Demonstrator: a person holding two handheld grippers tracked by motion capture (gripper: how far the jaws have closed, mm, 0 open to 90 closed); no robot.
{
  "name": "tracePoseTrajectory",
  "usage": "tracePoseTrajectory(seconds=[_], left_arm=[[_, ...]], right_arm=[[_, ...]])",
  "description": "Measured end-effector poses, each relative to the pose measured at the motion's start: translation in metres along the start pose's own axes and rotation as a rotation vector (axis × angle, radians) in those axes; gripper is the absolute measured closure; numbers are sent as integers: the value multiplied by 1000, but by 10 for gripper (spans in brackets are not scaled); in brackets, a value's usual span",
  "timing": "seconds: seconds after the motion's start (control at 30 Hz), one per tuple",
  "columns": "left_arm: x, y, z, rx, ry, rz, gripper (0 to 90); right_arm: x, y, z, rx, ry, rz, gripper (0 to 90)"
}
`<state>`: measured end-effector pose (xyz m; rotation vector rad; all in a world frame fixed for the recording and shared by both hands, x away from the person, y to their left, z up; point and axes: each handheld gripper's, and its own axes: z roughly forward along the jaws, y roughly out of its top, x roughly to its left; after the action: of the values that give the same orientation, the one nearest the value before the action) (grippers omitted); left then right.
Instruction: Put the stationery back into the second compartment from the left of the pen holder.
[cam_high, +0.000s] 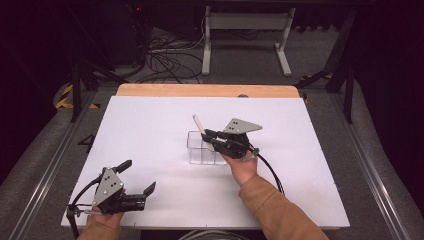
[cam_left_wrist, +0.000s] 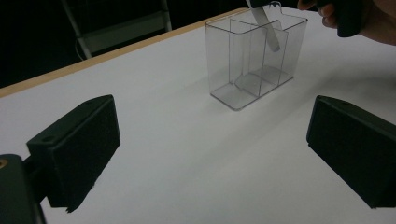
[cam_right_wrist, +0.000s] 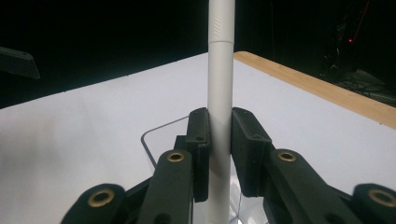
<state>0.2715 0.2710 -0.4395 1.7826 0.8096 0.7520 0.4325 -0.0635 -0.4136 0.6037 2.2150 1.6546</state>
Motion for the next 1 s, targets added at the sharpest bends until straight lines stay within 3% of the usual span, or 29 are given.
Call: tracePoseTrajectory(seconds=[0.03, 0.1, 0.2, 0.27, 0.33, 0.83, 1.0], left_arm=[[0, 0, 0, 0, 0, 0, 36], [0, 0, 0, 0, 2, 4, 36], [0, 0, 0, 1, 2, -1, 36], [0, 0, 0, 4, 2, 0, 36], [0, -1, -1, 3, 5, -3, 35], [-1, 0, 0, 2, 4, -1, 36], [1, 0, 0, -2, 5, -1, 36]], right_arm=[[0, 0, -1, 5, -4, -3, 753], [0, 0, -2, 17, -21, -3, 612], [1, 3, -7, 30, -97, -14, 373], [0, 6, -13, 25, -144, -24, 290], [0, 9, -18, 15, -156, -18, 220], [8, 25, -44, 1, -154, -73, 164], [12, 31, -47, 27, -142, -93, 114]])
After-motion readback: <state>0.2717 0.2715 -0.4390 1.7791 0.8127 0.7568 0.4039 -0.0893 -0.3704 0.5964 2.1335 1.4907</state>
